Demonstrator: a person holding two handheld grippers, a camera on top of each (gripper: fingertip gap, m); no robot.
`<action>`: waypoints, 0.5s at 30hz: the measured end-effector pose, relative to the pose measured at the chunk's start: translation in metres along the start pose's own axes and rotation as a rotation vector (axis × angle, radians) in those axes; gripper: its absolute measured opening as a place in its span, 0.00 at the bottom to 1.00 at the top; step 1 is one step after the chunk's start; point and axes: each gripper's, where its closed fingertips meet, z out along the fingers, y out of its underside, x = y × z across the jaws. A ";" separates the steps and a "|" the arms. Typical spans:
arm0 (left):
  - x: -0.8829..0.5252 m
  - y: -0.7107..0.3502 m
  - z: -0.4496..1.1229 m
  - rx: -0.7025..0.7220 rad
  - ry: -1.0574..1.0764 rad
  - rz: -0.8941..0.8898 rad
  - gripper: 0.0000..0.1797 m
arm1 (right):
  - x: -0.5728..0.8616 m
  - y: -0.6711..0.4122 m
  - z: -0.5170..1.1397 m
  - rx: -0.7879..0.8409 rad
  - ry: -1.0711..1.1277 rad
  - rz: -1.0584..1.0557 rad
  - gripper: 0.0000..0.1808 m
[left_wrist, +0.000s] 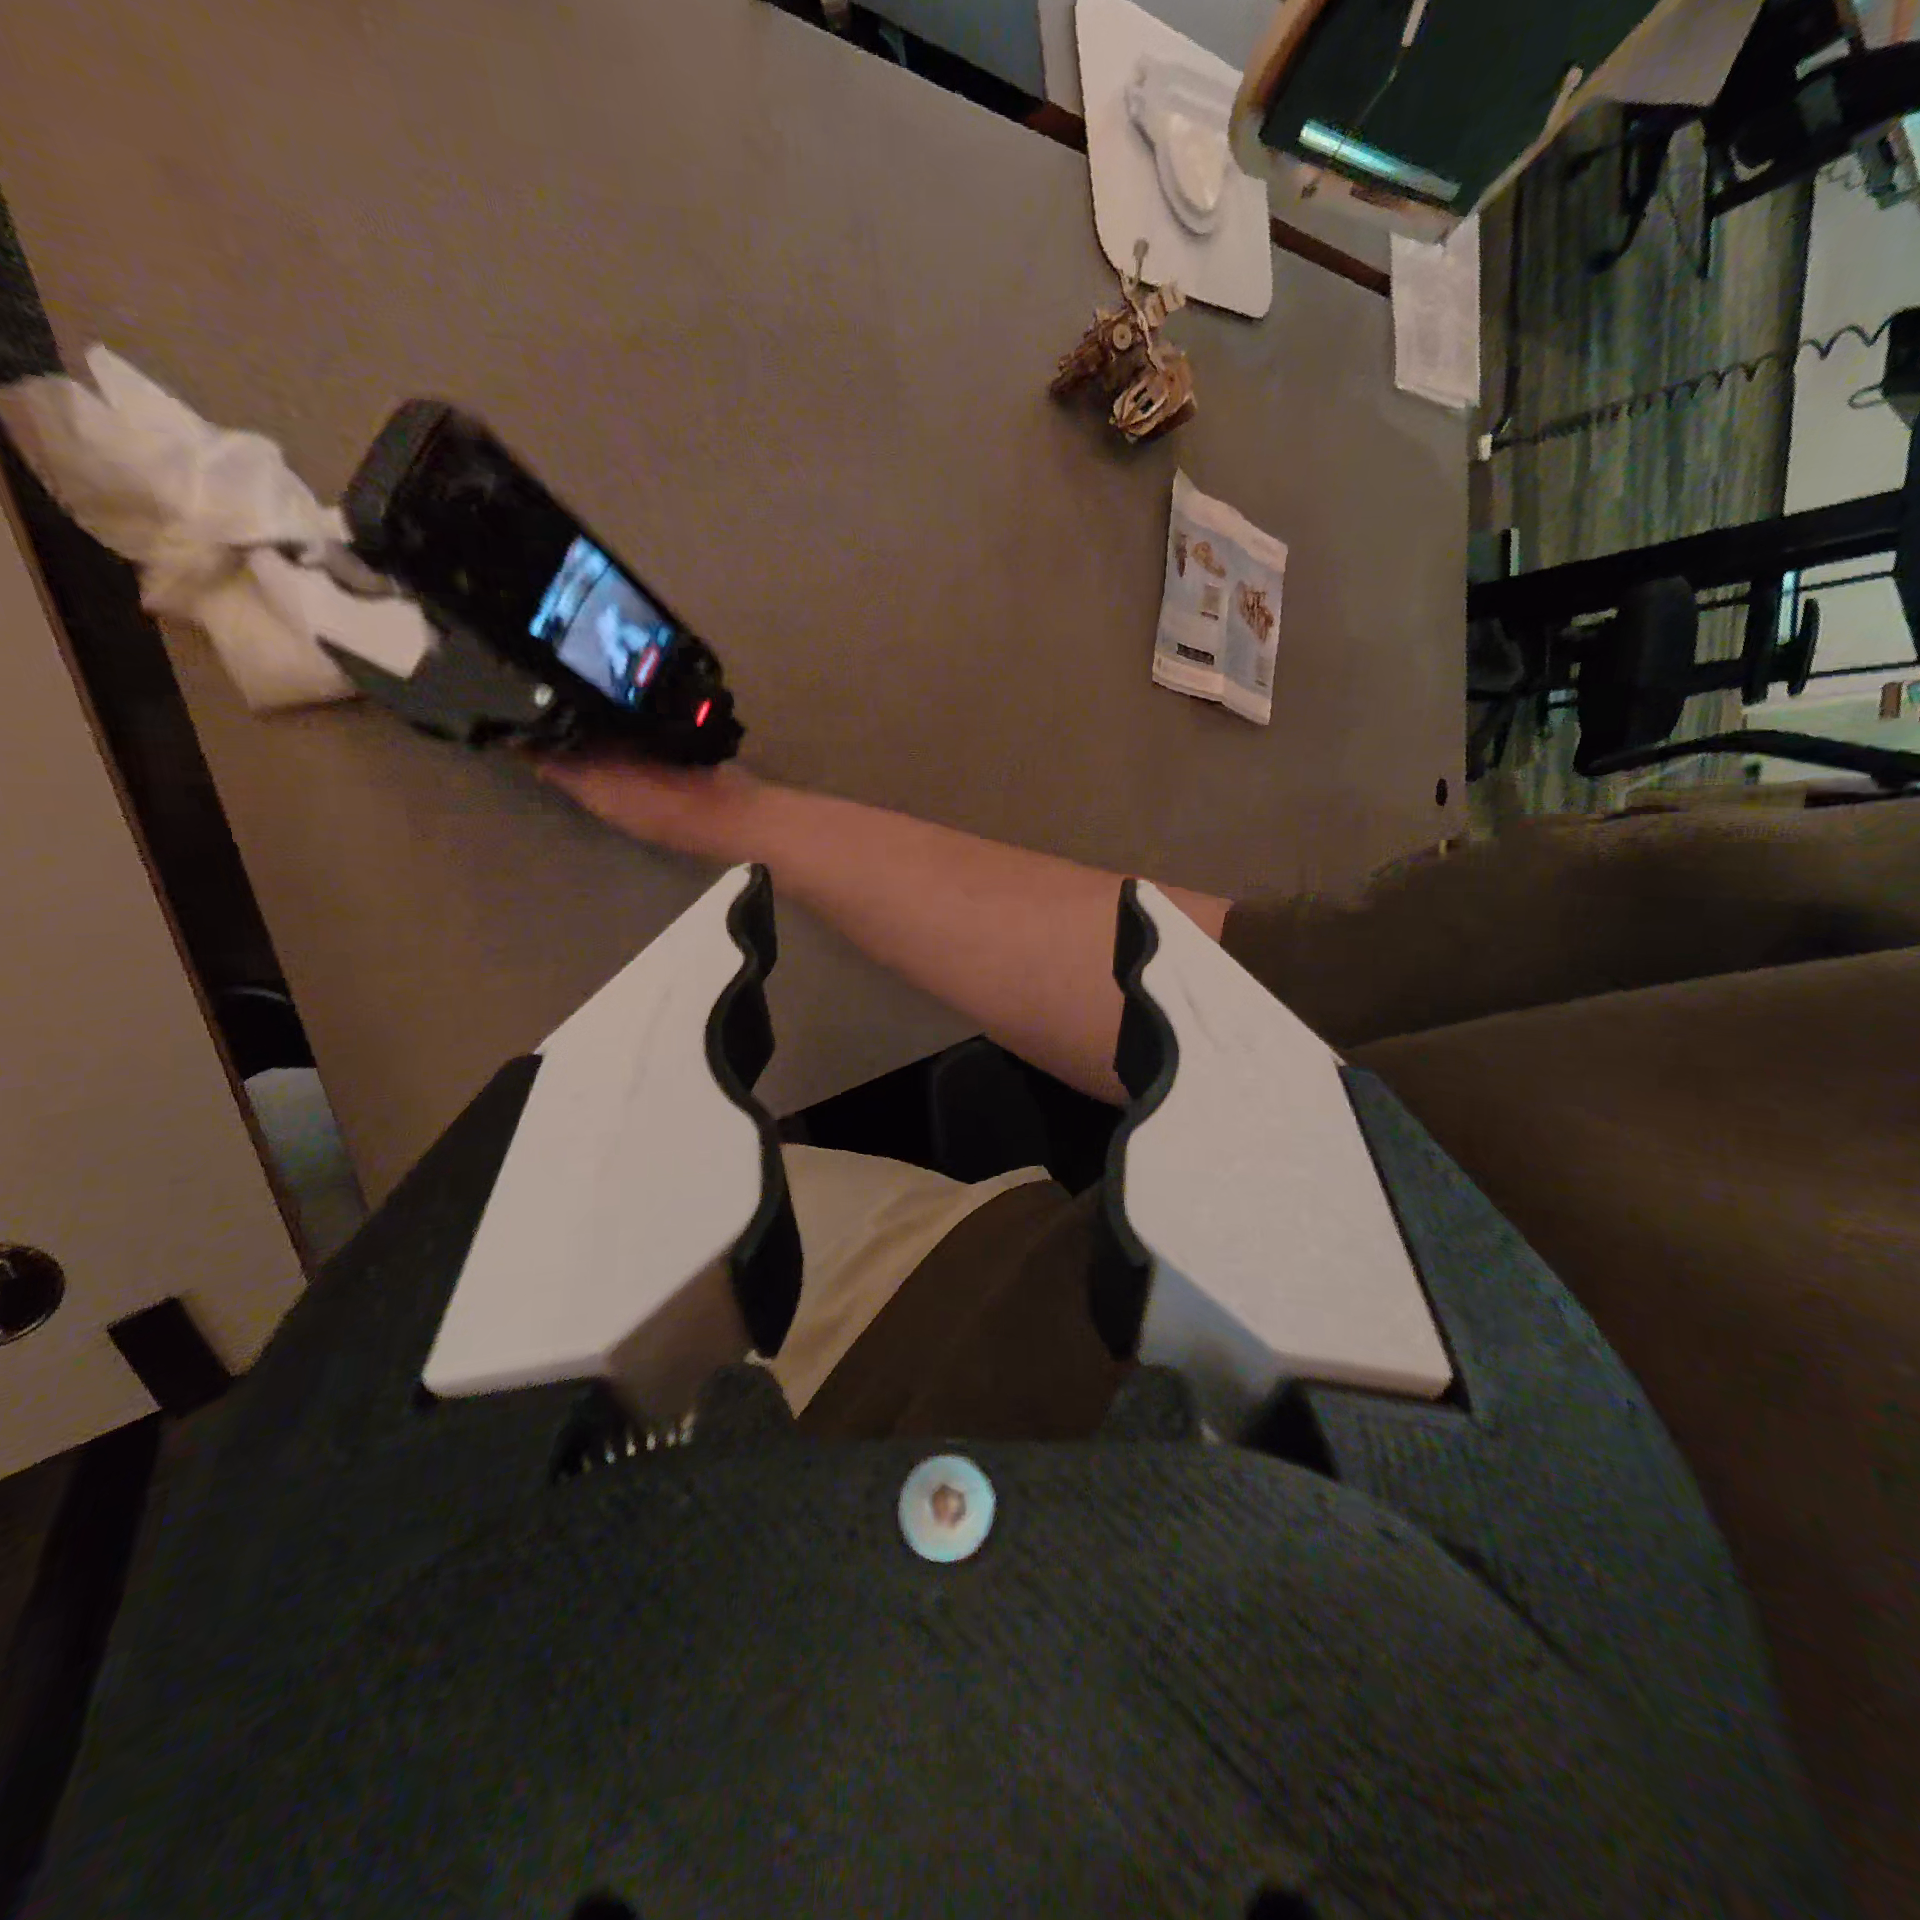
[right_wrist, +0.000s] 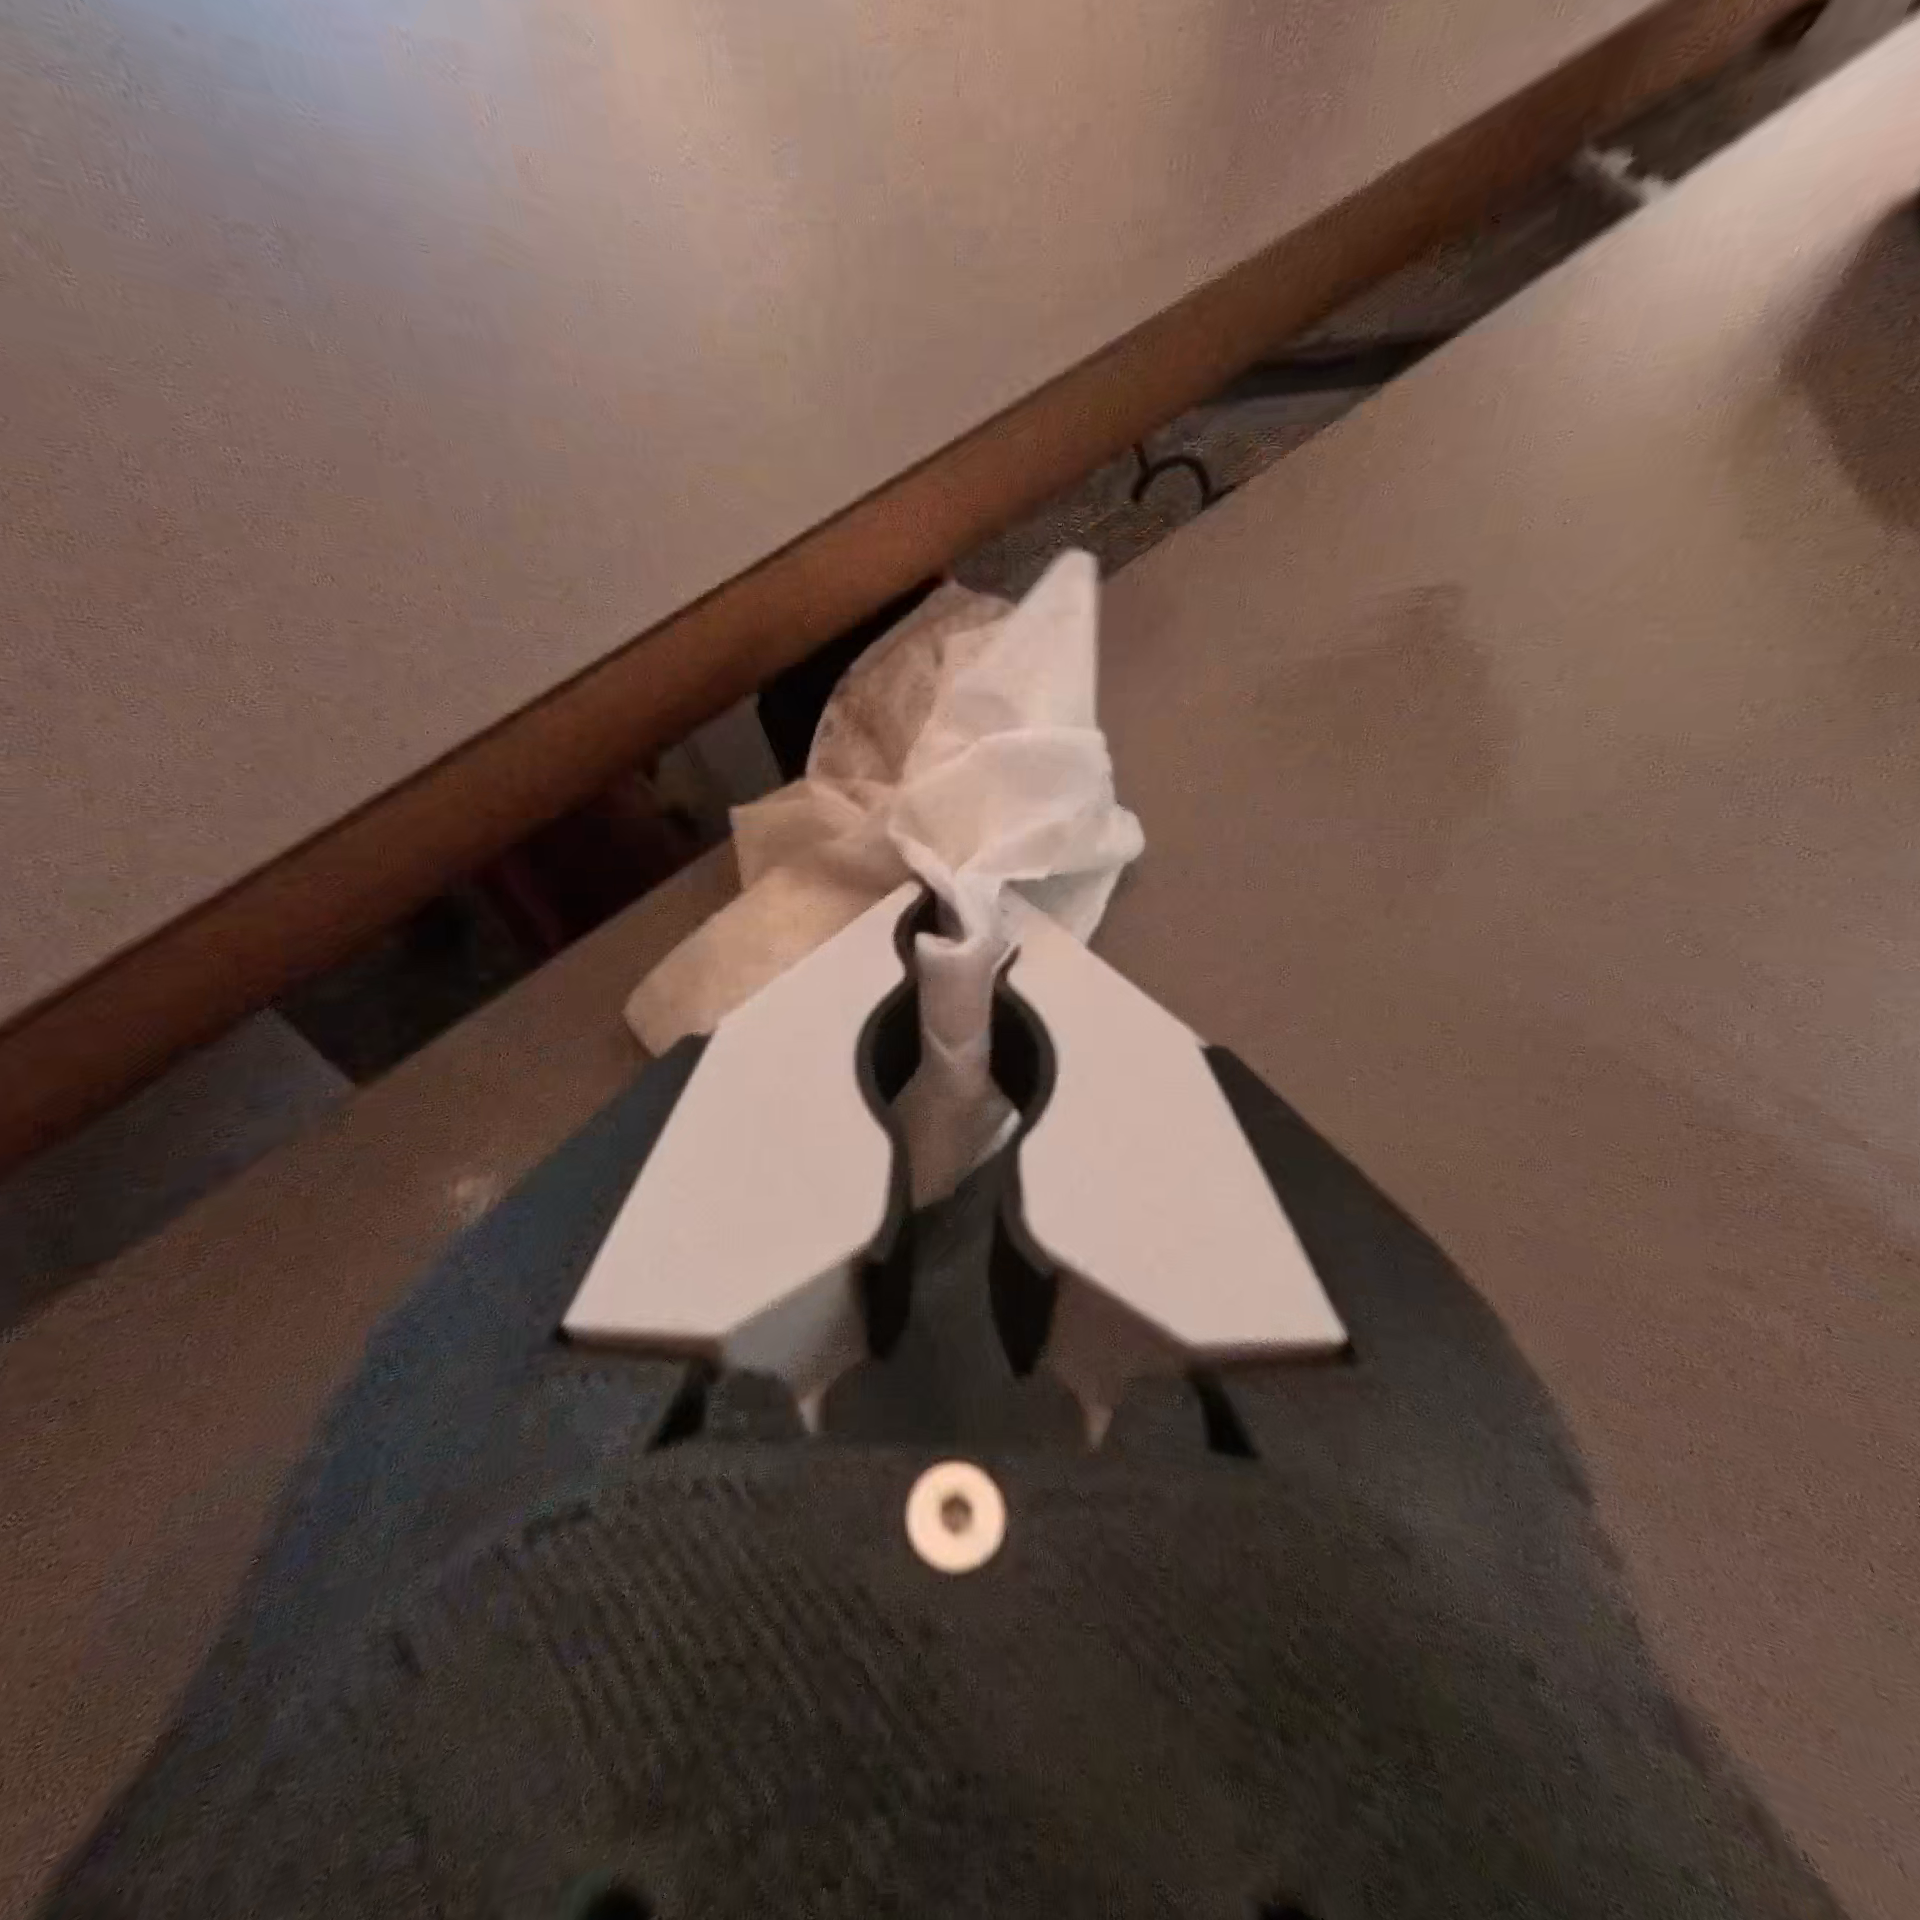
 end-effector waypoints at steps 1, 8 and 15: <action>0.002 -0.001 0.001 -0.003 0.003 0.007 0.34 | 0.000 0.006 -0.007 -0.008 -0.022 0.020 0.03; -0.004 -0.002 0.000 -0.003 -0.003 0.006 0.34 | 0.228 0.167 -0.161 -0.047 0.496 0.504 0.03; -0.009 0.001 0.002 -0.010 -0.061 0.091 0.34 | 0.302 0.241 -0.234 -0.160 0.745 0.727 0.03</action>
